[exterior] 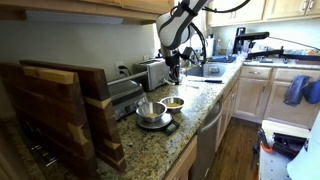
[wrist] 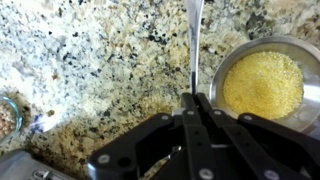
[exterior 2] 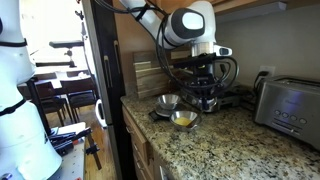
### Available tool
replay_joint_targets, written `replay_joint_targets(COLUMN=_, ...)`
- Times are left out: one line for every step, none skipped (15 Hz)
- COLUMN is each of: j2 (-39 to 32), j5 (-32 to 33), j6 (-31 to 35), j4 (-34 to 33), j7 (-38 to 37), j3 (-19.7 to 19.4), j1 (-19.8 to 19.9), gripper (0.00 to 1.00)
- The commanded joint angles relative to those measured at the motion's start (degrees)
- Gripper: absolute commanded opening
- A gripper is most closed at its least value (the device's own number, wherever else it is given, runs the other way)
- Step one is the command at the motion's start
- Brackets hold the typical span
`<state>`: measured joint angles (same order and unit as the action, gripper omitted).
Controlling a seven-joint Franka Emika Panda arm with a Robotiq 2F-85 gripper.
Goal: Pick up the spoon and scoop some of the contents from the silver bowl and put it in the other silver bowl.
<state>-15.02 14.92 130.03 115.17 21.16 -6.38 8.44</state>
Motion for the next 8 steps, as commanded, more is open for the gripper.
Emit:
replay_joint_targets(j2=-6.1, j5=-4.1, j6=1.2, j4=-5.3, j7=-0.5, j3=-0.4, j1=2.3, gripper=0.02)
replay_joint_targets(j2=-7.5, j5=-4.9, j6=1.1, j4=-6.5, j7=-0.5, j3=-0.4, j1=2.8, gripper=0.02)
replay_joint_targets(j2=-8.7, j5=-5.7, j6=1.1, j4=-7.4, j7=-0.5, j3=-0.4, j1=3.5, gripper=0.02)
replay_joint_targets(j2=-9.9, j5=-6.3, j6=0.9, j4=-8.4, j7=-0.5, j3=-0.4, j1=4.0, gripper=0.02)
replay_joint_targets(j2=-10.9, j5=-7.0, j6=1.3, j4=-8.9, j7=-0.2, j3=-0.4, j1=4.7, gripper=0.03)
replay_joint_targets(j2=-11.7, j5=-7.3, j6=1.6, j4=-9.6, j7=-0.1, j3=-0.3, j1=5.1, gripper=0.02)
replay_joint_targets(j2=-12.5, j5=-7.5, j6=1.9, j4=-9.9, j7=0.1, j3=-0.3, j1=5.6, gripper=0.02)
replay_joint_targets(j2=-13.2, j5=-7.7, j6=2.0, j4=-10.3, j7=0.1, j3=-0.3, j1=5.9, gripper=0.02)
